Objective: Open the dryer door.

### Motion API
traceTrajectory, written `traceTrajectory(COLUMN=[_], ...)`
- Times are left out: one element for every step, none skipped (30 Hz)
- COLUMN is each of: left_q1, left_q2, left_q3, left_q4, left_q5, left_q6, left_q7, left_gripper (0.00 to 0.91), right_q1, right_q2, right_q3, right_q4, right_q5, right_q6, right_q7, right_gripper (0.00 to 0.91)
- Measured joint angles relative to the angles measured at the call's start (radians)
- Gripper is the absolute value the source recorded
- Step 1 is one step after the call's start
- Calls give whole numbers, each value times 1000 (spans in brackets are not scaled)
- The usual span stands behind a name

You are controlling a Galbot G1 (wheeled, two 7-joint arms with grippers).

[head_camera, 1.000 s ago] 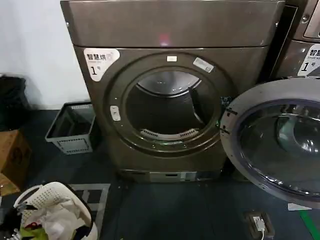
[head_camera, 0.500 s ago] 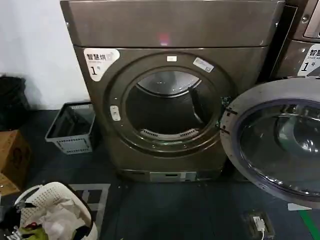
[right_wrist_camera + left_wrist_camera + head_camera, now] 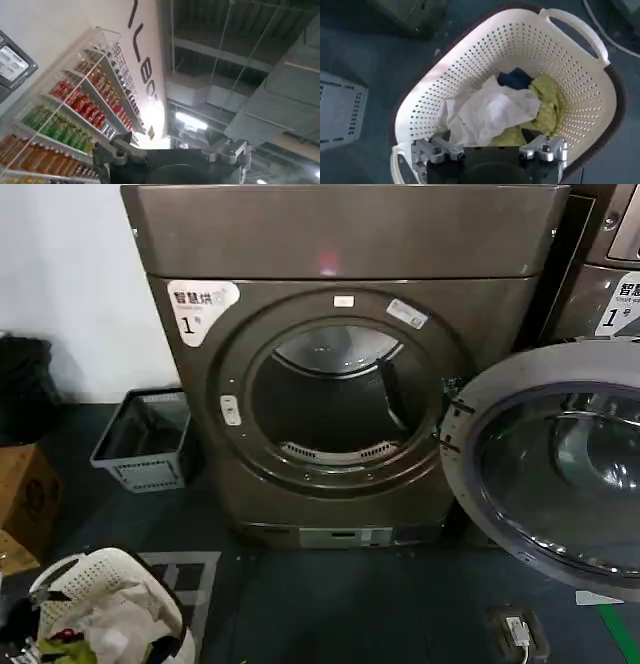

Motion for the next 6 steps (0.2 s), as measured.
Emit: traceTrajectory(left_q1=[-1, -2, -2, -2, -2, -2], left_q2=[0, 0, 1, 3, 4, 5], left_q3=[0, 0, 0, 0, -1, -1], left_q4=[-1, -2, -4, -4, -4, -4], left_q5=[0, 0, 0, 0, 0, 0], left_q6=[0, 0, 1, 1, 2, 2], left_q7=[0, 0, 0, 0, 0, 1], left_gripper=[907, 907, 907, 907, 907, 907], right_q1=[0, 1, 1, 1, 1, 1], right_q2=[0, 0, 0, 0, 0, 0], right_q3=[0, 0, 0, 0, 0, 0], right_q4=[0, 1, 1, 0, 0, 0], right_q5=[0, 0, 0, 0, 0, 0], right_q6=[0, 0, 0, 0, 0, 0], right_q7=[0, -1, -1, -1, -1, -1], right_gripper=[907, 907, 907, 907, 907, 907])
